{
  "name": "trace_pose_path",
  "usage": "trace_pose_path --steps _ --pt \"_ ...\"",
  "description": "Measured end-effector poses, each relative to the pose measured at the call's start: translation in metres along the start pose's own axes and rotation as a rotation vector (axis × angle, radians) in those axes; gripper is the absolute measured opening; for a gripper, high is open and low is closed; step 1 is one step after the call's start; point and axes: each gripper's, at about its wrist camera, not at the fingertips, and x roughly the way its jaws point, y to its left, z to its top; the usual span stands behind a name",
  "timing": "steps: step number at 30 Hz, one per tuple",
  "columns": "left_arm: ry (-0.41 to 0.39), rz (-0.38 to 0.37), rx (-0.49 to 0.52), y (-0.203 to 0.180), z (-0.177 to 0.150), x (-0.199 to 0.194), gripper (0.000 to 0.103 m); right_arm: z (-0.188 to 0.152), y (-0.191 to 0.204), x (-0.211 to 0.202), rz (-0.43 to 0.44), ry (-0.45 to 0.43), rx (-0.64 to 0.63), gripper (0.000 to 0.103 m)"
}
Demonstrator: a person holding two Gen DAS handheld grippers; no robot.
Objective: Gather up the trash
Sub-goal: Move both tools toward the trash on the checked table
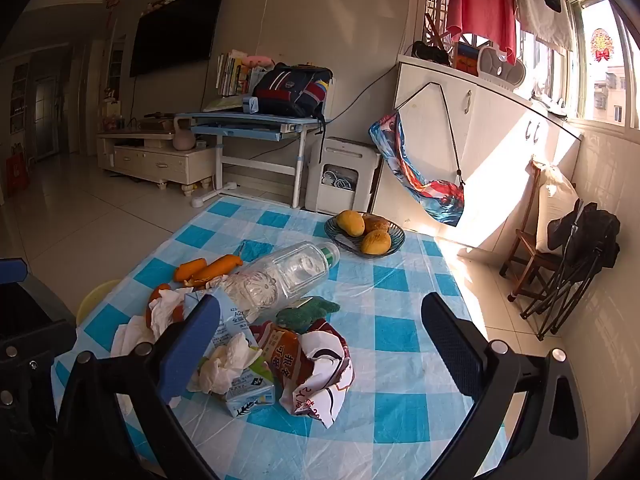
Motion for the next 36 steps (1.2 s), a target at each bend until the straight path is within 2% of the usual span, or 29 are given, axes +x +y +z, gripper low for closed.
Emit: trace_pose_path --steps 36 --pt "0.010 -0.012 -0.020 0.0023 0.0024 -0.0024 0.097 -0.0007 0.0017 0.0013 -0.001 0.007 -0.006 0.097"
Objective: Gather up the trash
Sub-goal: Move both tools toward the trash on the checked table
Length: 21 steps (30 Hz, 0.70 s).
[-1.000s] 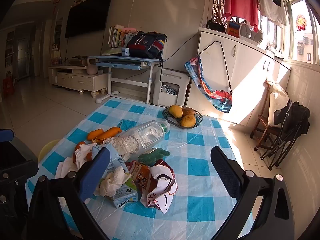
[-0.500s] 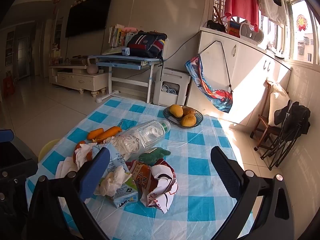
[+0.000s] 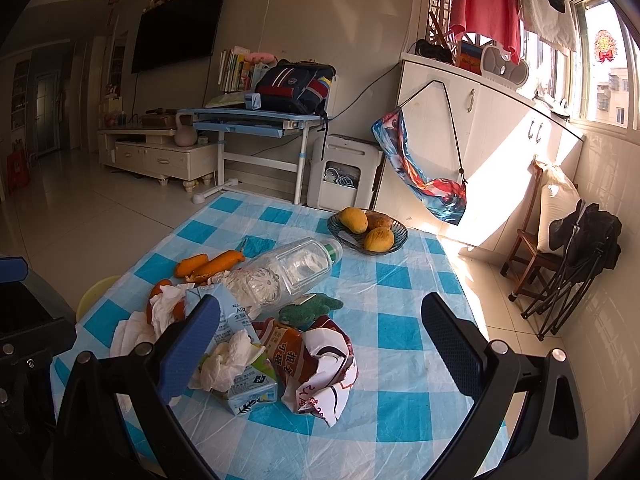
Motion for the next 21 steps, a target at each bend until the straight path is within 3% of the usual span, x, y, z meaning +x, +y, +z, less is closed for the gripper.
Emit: trace_pose_path --steps 21 --pt "0.040 0.001 -0.019 0.006 -0.006 0.019 0.097 -0.002 -0.002 0.000 0.002 0.010 -0.001 0.097"
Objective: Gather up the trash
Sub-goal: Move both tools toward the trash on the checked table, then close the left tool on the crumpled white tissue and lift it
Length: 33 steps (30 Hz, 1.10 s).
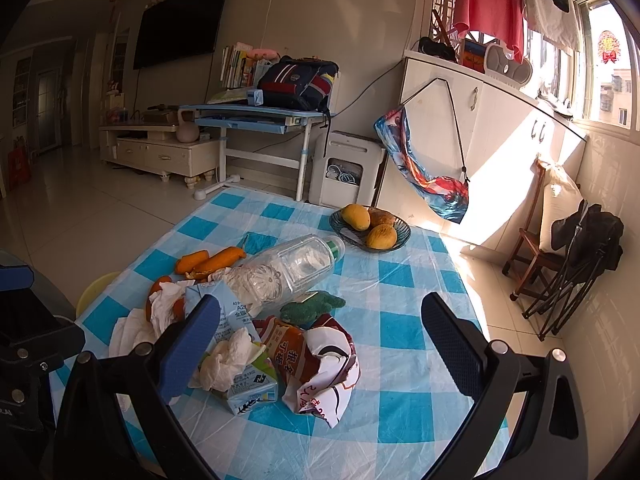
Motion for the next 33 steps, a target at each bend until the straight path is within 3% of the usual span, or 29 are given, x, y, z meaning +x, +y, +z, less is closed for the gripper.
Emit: trace_pose_path --steps 17,23,33 --pt "0.041 0.002 -0.033 0.010 -0.002 0.021 0.097 -0.002 0.001 0.011 -0.003 0.050 -0.026 0.097" --pt "0.062 0.023 -0.055 0.019 -0.003 0.032 0.097 -0.003 -0.016 0.021 -0.012 0.099 0.043 0.097" --pt "0.131 0.046 -0.047 0.026 -0.011 0.067 0.097 -0.006 -0.012 0.029 0.017 0.136 0.040 0.097"
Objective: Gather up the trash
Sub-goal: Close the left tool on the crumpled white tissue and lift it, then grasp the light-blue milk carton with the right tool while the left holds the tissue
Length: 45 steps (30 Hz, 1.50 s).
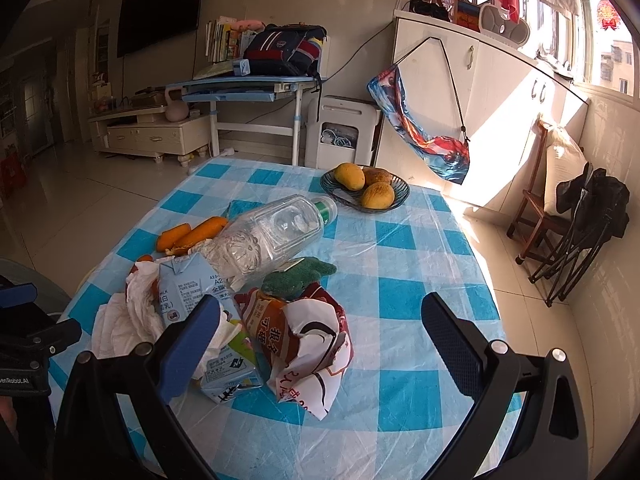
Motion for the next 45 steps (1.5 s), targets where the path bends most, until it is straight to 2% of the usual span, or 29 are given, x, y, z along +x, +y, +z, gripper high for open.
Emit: trace_pose_path --steps 9,11,13,14,15,16,19,24,37,41,45 --pt "0.051 -0.005 0.014 -0.017 0.005 0.043 0.096 -0.001 0.016 0.004 0.032 -0.005 -0.047 0.097" --pt "0.055 -0.019 0.032 -0.022 0.004 0.050 0.080 0.000 0.017 0.004 0.040 -0.013 -0.052 0.097" --pt "0.040 -0.064 0.034 -0.022 0.003 0.051 0.057 0.000 0.020 0.004 0.050 -0.021 -0.061 0.097" --pt "0.034 -0.093 0.045 -0.022 0.003 0.050 0.050 0.000 0.022 0.004 0.056 -0.023 -0.067 0.097" --pt "0.036 -0.126 0.052 -0.022 0.003 0.049 0.034 0.000 0.024 0.005 0.063 -0.022 -0.074 0.097" --pt "0.042 -0.154 0.051 -0.021 0.003 0.049 0.022 0.000 0.027 0.006 0.069 -0.020 -0.083 0.097" --pt "0.038 -0.178 0.066 -0.022 0.001 0.047 0.010 -0.002 0.039 0.010 0.089 -0.012 -0.121 0.097" --pt "0.013 -0.162 0.090 -0.018 -0.001 0.035 0.006 -0.007 0.056 0.010 0.109 -0.007 -0.191 0.097" --pt "0.006 -0.112 0.066 0.010 0.002 0.018 0.006 -0.018 0.092 0.007 0.149 -0.013 -0.337 0.097" --pt "-0.017 -0.107 0.060 0.016 0.005 0.007 0.006 -0.016 0.090 0.006 0.156 -0.015 -0.336 0.097" --pt "-0.053 -0.098 0.046 0.027 0.010 -0.008 0.006 -0.005 0.071 0.010 0.206 0.008 -0.261 0.097"
